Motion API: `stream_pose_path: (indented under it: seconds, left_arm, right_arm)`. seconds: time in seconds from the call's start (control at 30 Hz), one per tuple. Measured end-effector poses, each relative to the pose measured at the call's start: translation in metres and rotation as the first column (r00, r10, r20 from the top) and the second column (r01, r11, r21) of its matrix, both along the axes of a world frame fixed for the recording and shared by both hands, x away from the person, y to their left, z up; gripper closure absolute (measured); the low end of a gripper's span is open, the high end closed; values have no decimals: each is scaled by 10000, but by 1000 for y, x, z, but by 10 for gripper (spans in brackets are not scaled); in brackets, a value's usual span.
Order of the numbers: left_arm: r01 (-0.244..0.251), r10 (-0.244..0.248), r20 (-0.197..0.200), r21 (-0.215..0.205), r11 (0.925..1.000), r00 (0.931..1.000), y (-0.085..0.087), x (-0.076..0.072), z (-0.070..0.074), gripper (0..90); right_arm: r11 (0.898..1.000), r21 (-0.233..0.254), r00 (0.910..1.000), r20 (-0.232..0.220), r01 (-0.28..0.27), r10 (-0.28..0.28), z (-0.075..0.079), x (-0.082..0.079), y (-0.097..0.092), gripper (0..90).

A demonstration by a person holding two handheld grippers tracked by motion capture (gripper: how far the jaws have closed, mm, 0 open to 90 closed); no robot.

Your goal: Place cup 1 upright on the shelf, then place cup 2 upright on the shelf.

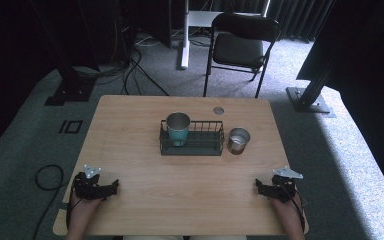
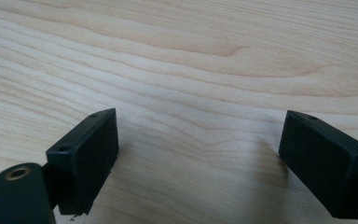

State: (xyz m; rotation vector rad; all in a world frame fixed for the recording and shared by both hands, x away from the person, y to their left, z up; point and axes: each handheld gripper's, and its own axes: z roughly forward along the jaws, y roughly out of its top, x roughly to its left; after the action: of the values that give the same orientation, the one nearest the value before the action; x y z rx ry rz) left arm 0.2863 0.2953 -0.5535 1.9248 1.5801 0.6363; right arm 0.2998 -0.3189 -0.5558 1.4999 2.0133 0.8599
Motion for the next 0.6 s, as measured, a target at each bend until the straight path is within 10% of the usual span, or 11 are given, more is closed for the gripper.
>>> stream_pose_path:
  seconds: [0.6]
  left_arm:
    - [73,-73,12,12,10000,10000,0,1,0,11]
  right_arm:
    - [9998,69,9989,-445,-161,164,3,1,1,116]
